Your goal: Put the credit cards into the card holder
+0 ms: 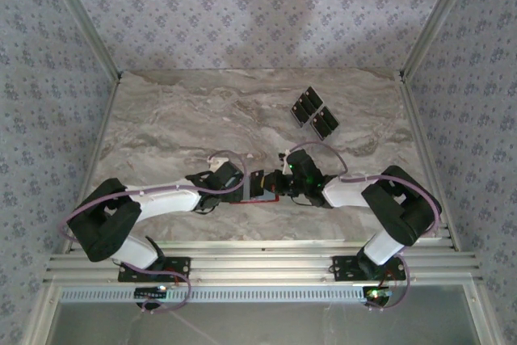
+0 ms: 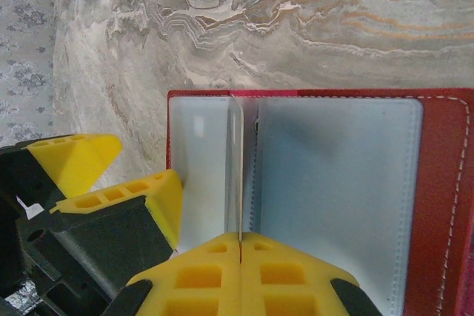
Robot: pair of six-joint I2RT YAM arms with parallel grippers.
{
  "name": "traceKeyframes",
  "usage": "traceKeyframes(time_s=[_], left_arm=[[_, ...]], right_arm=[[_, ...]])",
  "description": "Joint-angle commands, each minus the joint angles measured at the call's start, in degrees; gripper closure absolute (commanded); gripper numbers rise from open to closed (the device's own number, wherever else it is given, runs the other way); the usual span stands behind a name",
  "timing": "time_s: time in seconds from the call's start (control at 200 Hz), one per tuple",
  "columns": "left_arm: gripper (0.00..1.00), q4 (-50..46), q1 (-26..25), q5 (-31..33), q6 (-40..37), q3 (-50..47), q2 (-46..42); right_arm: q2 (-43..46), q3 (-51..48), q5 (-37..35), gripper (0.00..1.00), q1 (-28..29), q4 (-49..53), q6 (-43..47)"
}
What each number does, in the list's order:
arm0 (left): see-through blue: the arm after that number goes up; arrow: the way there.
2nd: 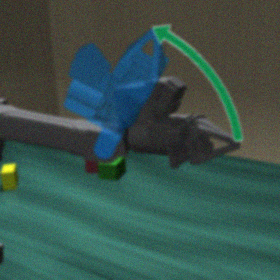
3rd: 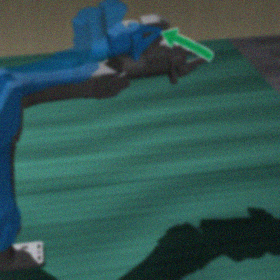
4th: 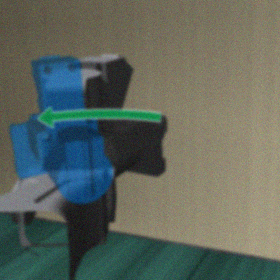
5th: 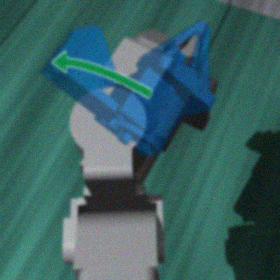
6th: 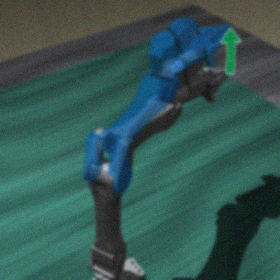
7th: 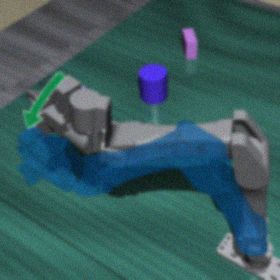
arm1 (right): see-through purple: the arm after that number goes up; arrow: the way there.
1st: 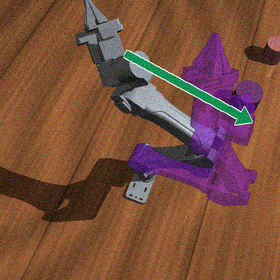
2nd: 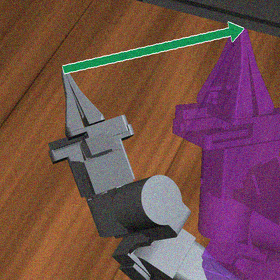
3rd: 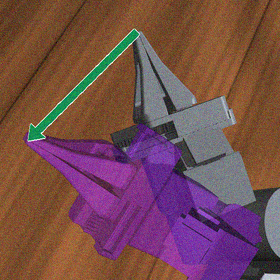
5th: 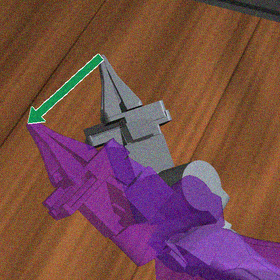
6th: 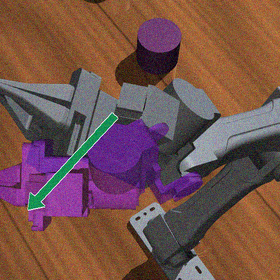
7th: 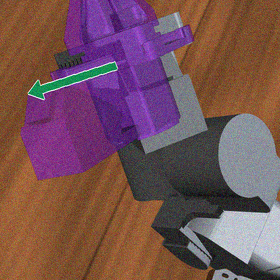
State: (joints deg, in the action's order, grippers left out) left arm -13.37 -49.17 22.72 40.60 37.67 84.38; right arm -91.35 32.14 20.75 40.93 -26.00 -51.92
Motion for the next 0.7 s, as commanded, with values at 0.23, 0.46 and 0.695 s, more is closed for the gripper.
traceKeyframes(time_s=[0.23, 0.46, 0.695], left_arm=[[0.0, -4.04, 0.02, 1.01, -0.01, -1.9, 0.2], [0.0, -3.95, -0.01, 1.03, 0.09, -2.09, 0.33], [0.0, -4.04, 0.03, 1.01, 0.09, -2.08, 0.23]], right_arm=[[-0.61, -1.55, -1.02, 1.0, 0.43, -0.45, -0.64], [-3.0, -0.94, 0.73, 1.0, 0.46, -1.19, -1.22], [-4.58, -1.01, 1.48, 1.0, 0.5, -2.1, -2.04]])
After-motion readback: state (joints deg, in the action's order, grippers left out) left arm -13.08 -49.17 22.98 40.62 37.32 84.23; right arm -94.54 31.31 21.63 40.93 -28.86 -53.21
